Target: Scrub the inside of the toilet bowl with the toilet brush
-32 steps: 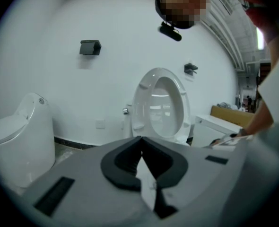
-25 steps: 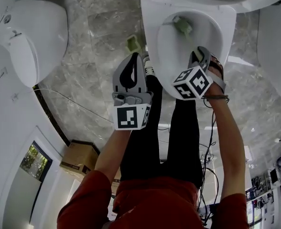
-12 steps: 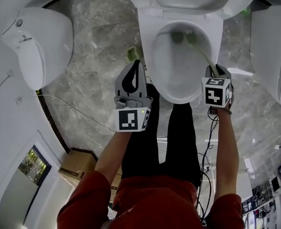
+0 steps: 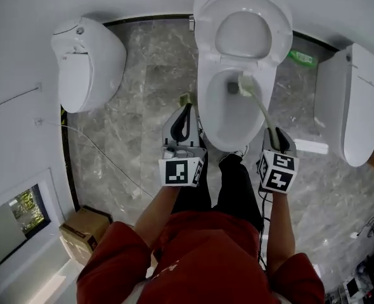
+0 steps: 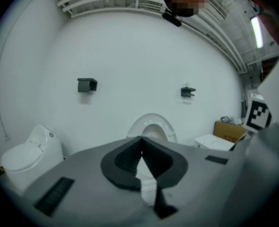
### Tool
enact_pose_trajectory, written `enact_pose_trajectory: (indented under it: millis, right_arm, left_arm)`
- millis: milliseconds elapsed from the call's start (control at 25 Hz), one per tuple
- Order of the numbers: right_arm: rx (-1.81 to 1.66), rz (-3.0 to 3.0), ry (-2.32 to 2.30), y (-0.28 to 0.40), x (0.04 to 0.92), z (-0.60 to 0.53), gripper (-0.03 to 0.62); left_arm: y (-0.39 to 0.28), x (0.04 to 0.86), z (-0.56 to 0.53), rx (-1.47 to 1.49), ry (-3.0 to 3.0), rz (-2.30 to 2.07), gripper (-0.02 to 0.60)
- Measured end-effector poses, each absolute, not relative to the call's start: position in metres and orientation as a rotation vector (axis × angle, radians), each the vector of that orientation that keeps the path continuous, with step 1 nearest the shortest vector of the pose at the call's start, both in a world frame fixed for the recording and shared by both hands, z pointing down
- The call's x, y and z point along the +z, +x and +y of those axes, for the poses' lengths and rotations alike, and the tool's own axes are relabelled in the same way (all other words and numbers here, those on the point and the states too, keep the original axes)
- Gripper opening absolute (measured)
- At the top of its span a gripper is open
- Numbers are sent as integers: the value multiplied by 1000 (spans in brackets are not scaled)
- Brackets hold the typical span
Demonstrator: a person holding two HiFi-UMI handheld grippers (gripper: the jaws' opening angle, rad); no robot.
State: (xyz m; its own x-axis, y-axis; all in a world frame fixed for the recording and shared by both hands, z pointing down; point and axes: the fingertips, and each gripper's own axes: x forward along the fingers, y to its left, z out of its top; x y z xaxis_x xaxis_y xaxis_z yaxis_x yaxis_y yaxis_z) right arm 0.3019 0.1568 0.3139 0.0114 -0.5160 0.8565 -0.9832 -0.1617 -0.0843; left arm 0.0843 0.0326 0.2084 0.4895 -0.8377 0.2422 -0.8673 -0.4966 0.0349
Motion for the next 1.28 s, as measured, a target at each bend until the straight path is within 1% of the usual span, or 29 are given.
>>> enact_pose_trajectory:
  millis: [120, 240, 360, 480, 600, 680, 920, 1080, 1280]
  right_arm:
    - [1022, -1659, 1729, 286, 256, 152, 104]
    - [953, -1767, 1669, 256, 218, 137, 103]
    - [918, -1825, 1603, 215, 205, 117, 104]
    - [897, -1820, 1523, 165, 217, 95, 104]
    - [873, -1764, 1408, 107, 262, 73, 104]
    - [850, -1705, 1334, 66, 312, 62, 104]
    - [778, -1557, 1127, -28, 494, 60, 104]
    - [790, -1470, 1100, -58, 589, 49, 104]
    - [853, -1390, 1072, -68, 655, 56, 104]
  left_arm:
    - [77, 160, 48, 235, 2551, -1540, 0]
    - [51, 127, 55, 185, 2526, -1619, 0]
    - [5, 113, 50, 165, 2487, -1721, 0]
    - [-49, 115, 37, 164, 2436, -1801, 0]
    - [-103, 133, 22, 196, 2392, -1848, 0]
    - [-139, 159, 13, 231, 2356, -1852, 0]
    - [-217, 286, -3, 401, 2279, -1757, 0]
    - [-243, 366, -31, 386, 2348, -1718, 0]
    - [-264, 436, -38, 399, 2282, -1728, 0]
